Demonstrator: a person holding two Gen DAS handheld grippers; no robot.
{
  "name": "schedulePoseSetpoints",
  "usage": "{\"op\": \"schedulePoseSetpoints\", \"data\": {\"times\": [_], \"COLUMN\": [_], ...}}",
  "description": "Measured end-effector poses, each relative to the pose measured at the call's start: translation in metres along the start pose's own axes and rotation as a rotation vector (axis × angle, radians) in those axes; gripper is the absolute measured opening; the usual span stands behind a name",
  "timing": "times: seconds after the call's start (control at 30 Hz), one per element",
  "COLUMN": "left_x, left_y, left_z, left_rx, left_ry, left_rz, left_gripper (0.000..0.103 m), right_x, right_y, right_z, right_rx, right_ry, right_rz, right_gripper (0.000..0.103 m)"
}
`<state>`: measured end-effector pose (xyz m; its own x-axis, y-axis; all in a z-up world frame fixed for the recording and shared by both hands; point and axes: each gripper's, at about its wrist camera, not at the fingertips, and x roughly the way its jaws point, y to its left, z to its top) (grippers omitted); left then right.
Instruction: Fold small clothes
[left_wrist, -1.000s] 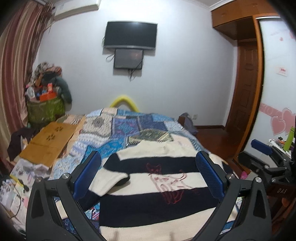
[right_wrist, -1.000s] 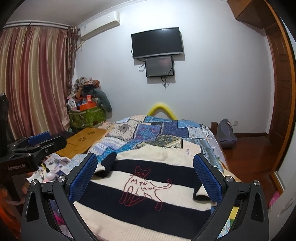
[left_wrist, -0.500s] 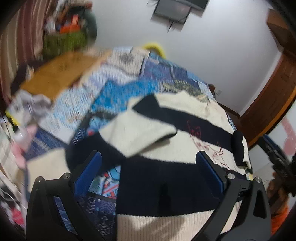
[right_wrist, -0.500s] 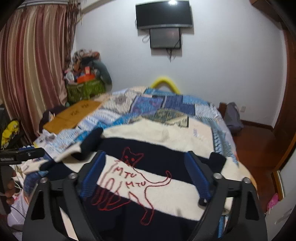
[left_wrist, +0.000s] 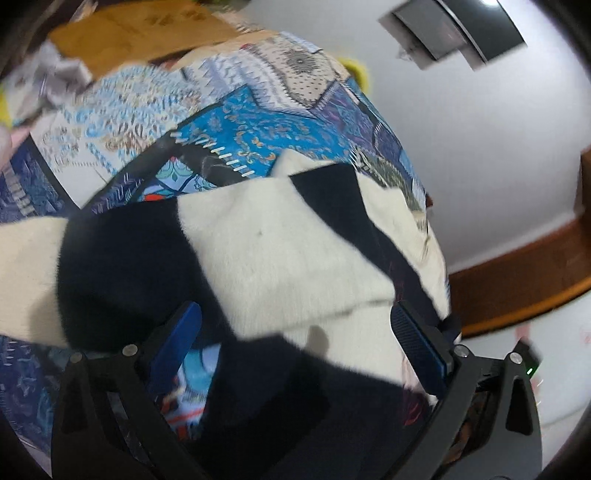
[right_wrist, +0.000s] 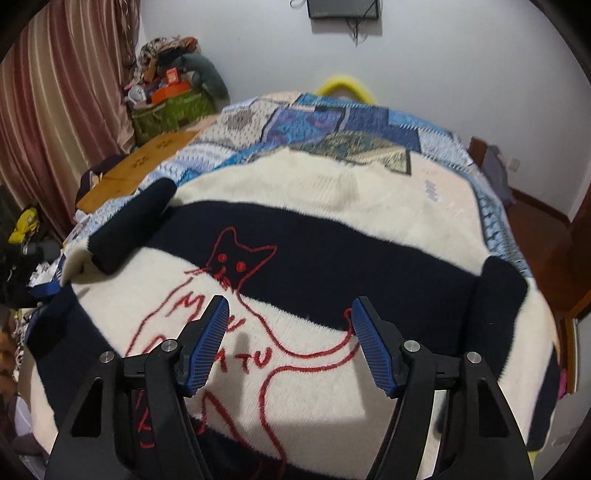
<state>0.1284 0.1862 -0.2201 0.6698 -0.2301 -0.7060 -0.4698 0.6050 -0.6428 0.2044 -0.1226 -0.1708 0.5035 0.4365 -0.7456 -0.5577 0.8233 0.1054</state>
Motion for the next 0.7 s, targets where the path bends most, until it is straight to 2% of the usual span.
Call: {"op": "schedulePoseSetpoints", "data": {"times": [0.07, 0.13, 0.33, 0.5, 0.7], "left_x": [0.005, 0.001, -0.014, -0.022, -0.01], "left_y": [0.01, 0.015, 0.016, 0.029, 0.034], "left_z": [0.008, 0.011, 0.0, -0.015, 0.001], "left_rx": [-0.084, -0.148, -0.117, -0.194, -0.225], "left_ry": [0.029, 0.021, 0.039, 0.107, 0.08], "left_rz": [-0.033, -0.066, -0.079, -0.155, -0.16], "left_gripper": [0.103, 0.103, 0.102, 0.102, 0.102], "right_x": [0.002, 0.003, 0.003, 0.005, 0.007], "right_y": [-0.002, -0.004, 0.002, 0.014, 0.02], "right_z": [0.001, 0.002, 0.013, 0.016, 0.015], "right_rx": [0.001, 0.002, -0.022, -0.062, -0.067], "right_ry": [0.013, 0.018, 0.01, 0.005, 0.01], "right_rz": [0.014, 0.023, 0.049, 0.068, 0.086], "right_gripper": [0.065, 0.065, 0.065, 0.066, 0.067]}}
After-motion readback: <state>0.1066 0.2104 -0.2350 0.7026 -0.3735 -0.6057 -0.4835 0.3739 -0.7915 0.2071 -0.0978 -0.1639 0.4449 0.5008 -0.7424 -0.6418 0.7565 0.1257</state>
